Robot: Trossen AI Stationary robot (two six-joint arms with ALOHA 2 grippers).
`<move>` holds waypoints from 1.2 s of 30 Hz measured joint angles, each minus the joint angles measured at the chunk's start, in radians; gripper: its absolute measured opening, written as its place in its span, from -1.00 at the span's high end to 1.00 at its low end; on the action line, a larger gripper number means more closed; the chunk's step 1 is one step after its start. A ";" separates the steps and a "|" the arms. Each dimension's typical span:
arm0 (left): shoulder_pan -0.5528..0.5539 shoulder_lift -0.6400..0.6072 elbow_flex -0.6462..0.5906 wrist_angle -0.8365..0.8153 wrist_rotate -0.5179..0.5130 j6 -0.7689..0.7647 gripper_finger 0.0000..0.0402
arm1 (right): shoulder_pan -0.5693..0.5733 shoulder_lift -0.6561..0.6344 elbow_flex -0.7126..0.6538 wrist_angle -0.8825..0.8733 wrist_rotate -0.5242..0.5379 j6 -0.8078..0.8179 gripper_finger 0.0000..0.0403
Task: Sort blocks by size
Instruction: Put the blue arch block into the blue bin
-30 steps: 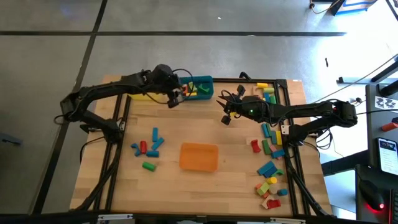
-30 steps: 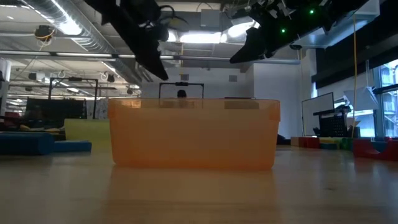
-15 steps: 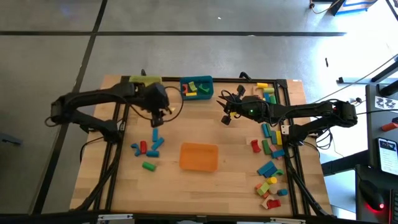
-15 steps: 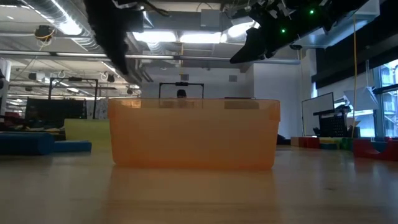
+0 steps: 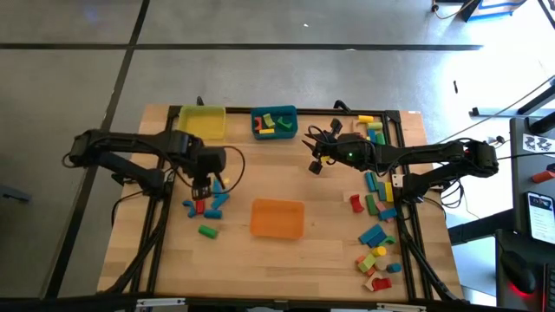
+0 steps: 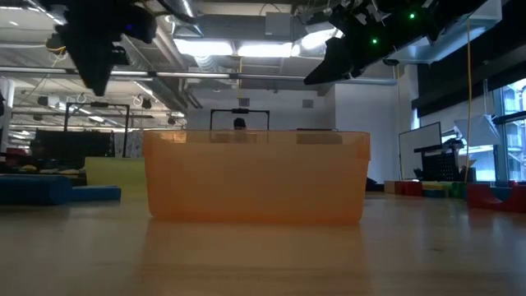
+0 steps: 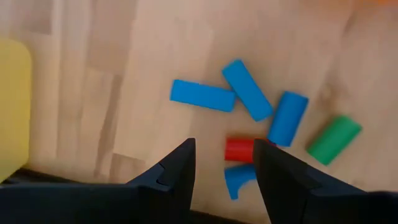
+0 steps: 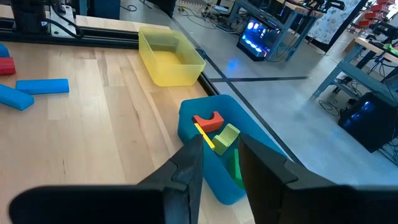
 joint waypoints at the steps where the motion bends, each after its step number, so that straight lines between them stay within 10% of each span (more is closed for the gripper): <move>1: -0.022 0.000 0.000 0.000 0.000 -0.001 0.29 | 0.000 0.000 0.000 0.000 0.000 0.000 0.51; 20: -0.363 0.003 -0.014 -0.018 -0.026 -0.059 0.29 | 0.000 0.000 0.000 -0.005 0.000 0.000 0.51; 36: -0.488 0.014 -0.326 0.116 -0.019 -0.048 0.29 | 0.000 0.000 0.000 -0.002 0.000 0.000 0.51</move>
